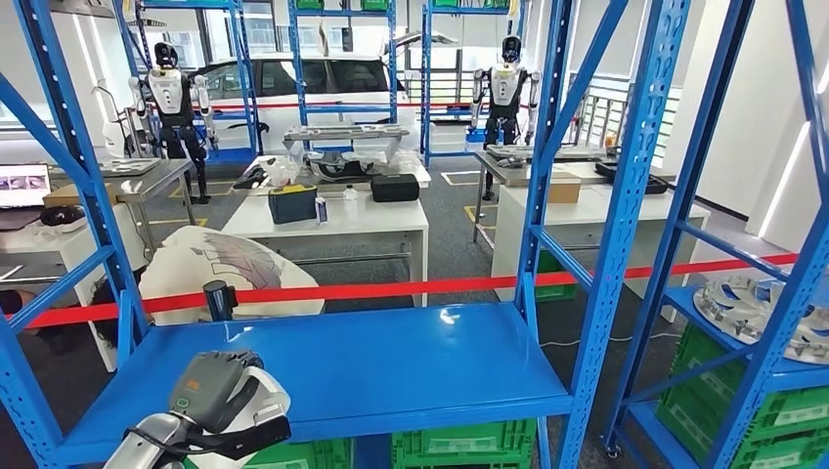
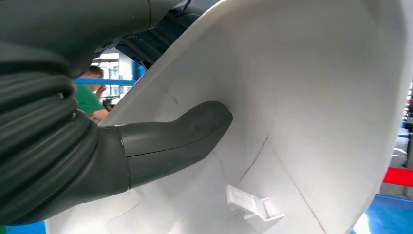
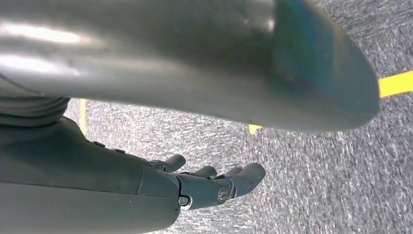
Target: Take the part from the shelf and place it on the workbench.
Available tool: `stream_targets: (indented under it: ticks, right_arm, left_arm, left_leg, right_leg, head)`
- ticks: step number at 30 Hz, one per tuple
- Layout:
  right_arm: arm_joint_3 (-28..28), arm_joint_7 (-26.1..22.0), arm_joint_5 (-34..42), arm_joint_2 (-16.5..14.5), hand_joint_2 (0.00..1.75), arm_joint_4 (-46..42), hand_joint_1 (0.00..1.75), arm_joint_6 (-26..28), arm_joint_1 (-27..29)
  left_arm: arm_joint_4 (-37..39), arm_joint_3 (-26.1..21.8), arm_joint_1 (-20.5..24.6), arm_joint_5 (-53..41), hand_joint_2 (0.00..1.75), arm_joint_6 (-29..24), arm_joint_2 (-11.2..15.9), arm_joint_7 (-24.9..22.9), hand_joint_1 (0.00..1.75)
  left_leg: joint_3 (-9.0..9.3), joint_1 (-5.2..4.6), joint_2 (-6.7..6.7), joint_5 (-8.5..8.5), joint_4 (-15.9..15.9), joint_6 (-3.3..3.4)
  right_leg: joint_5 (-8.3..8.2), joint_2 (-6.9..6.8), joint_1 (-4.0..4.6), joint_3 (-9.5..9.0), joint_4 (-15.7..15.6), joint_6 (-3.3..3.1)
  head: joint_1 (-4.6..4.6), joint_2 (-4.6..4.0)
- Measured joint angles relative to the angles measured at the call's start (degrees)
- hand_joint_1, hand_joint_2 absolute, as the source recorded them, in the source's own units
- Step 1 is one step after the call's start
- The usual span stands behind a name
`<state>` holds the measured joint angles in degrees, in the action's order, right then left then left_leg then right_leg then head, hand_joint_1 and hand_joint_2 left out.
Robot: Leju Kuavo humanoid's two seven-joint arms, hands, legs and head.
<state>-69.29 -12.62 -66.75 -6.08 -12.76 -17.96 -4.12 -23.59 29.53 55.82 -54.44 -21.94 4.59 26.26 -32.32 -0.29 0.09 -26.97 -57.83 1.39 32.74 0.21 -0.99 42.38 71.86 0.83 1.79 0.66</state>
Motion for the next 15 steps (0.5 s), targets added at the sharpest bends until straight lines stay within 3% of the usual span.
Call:
stream_targets:
  ticks: [1,2,3,5,6,7,10,12,15]
  right_arm:
    - [-0.01,-0.09,-0.08,0.0,0.0,0.0,0.0,-0.01,-0.03]
    - [-0.02,-0.11,-0.17,0.0,0.0,0.0,0.0,0.0,-0.06]
    - [-0.02,-0.1,-0.25,-0.01,0.0,0.0,0.0,0.0,-0.08]
    - [-0.02,-0.03,-0.28,0.0,0.0,0.0,0.0,0.0,-0.2]
    - [-0.02,-0.01,-0.26,0.01,0.0,0.0,0.0,0.0,-0.27]
    - [-0.02,0.02,-0.24,0.02,0.0,0.0,0.0,0.01,-0.31]
    - [-0.03,0.07,-0.17,0.01,0.0,0.0,0.0,0.02,-0.38]
    - [-0.04,-0.14,-0.03,-0.01,0.0,0.0,0.0,0.02,-0.49]
    - [-0.33,-1.88,0.91,-0.02,0.0,0.0,0.0,0.02,-0.55]
  left_arm:
    - [0.01,-0.05,0.03,-0.07,1.75,0.11,-0.01,-0.04,1.5]
    - [0.01,-0.11,0.07,-0.15,1.75,0.24,-0.01,-0.08,1.5]
    - [0.0,-0.15,0.15,-0.26,1.75,0.37,-0.01,-0.17,1.5]
    - [-0.05,-0.26,0.51,-0.48,1.75,0.56,0.03,-0.4,1.5]
    - [-0.09,-0.32,0.75,-0.6,1.75,0.69,0.07,-0.5,1.5]
    - [-0.14,-0.37,1.0,-0.67,1.75,0.81,0.11,-0.53,1.5]
    - [-0.24,-0.48,1.51,-0.76,1.75,1.04,0.25,-0.53,1.5]
    - [-0.27,-0.62,1.66,-0.77,1.75,1.07,0.41,-0.56,1.5]
    - [-0.19,-0.84,1.79,-0.97,1.75,1.08,0.78,-0.68,1.5]
  left_leg:
    - [-0.58,-0.12,0.0,0.34,-0.15,0.04]
    - [-1.14,-0.19,0.0,0.62,-0.38,0.01]
    - [-1.69,-0.23,0.0,0.84,-0.68,-0.07]
    - [-2.66,-0.28,0.0,1.13,-1.38,-0.36]
    - [-2.98,-0.31,0.01,1.26,-1.63,-0.58]
    - [-3.2,-0.33,0.01,1.42,-1.84,-0.86]
    - [-3.63,-0.28,-0.08,2.01,-1.96,-1.93]
    - [-4.67,-0.15,-0.18,0.04,-3.91,-2.6]
    - [-7.77,0.35,-0.21,-6.66,-13.55,-3.51]
  right_leg:
    - [0.68,0.0,0.05,0.25,2.26,0.01]
    - [0.29,0.0,0.1,-0.49,2.52,-0.06]
    - [-0.83,0.0,0.15,-2.27,0.61,-0.18]
    - [-2.69,0.02,0.32,-7.41,-6.79,-0.61]
    - [-3.27,0.04,0.47,-9.08,-9.5,-0.88]
    - [-3.35,0.07,0.61,-10.0,-11.23,-1.17]
    - [-3.94,0.03,0.68,-9.75,-12.15,-2.08]
    - [-4.84,-0.1,0.44,-9.36,-12.64,-2.76]
    - [-6.17,-0.17,0.38,-8.05,-12.85,-3.2]
  head:
    - [-0.02,0.0]
    - [-0.04,0.0]
    - [-0.04,0.0]
    - [-0.04,0.0]
    - [-0.04,0.0]
    - [-0.03,0.0]
    - [-0.04,0.0]
    - [0.01,0.0]
    - [0.05,0.0]
